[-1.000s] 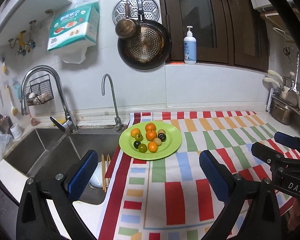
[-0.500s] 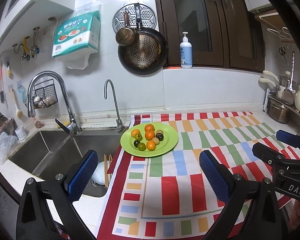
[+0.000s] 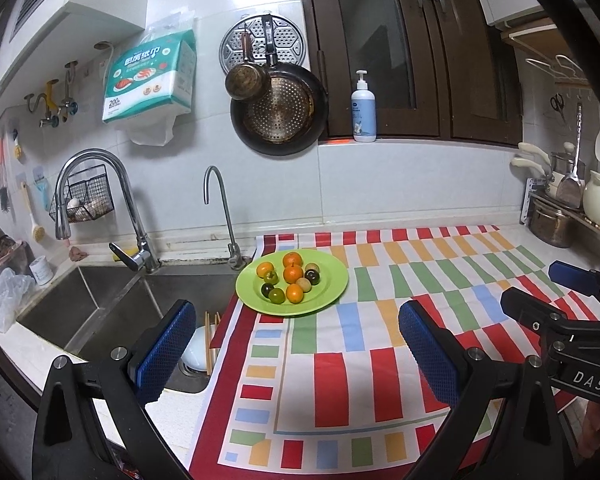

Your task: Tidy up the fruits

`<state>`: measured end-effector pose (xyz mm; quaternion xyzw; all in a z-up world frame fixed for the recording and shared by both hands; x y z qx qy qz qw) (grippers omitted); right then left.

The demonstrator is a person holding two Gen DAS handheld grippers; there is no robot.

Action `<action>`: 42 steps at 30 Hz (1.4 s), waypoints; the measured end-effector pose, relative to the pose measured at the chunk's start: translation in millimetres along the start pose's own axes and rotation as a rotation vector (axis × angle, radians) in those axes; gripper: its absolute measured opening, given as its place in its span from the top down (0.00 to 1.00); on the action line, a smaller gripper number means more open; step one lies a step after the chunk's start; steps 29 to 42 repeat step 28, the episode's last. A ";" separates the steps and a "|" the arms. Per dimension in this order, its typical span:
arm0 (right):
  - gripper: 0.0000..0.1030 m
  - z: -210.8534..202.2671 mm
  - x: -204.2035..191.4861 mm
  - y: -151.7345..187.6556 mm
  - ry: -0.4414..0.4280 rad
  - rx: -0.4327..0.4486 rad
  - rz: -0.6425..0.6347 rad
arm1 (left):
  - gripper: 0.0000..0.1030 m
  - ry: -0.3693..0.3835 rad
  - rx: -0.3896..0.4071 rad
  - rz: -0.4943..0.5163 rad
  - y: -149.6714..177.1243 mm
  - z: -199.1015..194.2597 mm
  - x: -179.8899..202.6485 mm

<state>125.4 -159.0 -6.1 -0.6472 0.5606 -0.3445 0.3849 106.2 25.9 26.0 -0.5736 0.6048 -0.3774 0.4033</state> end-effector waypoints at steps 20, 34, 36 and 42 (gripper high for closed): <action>0.21 -4.0 9.0 3.1 -0.004 -0.009 0.005 | 0.00 0.020 -0.013 -0.001 1.8 2.5 10.3; 0.21 -3.1 9.0 3.7 -0.003 -0.012 0.009 | 0.00 0.026 -0.020 -0.001 3.2 5.9 11.9; 0.21 -3.1 9.0 3.7 -0.003 -0.012 0.009 | 0.00 0.026 -0.020 -0.001 3.2 5.9 11.9; 0.21 -3.1 9.0 3.7 -0.003 -0.012 0.009 | 0.00 0.026 -0.020 -0.001 3.2 5.9 11.9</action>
Point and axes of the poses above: each gripper's, at about its wrist camera, not at the fingertips, and z roughly the way its jaws point, x to its right, y to its underside, the point moved 7 cm from there along z, roughly the way its jaws point
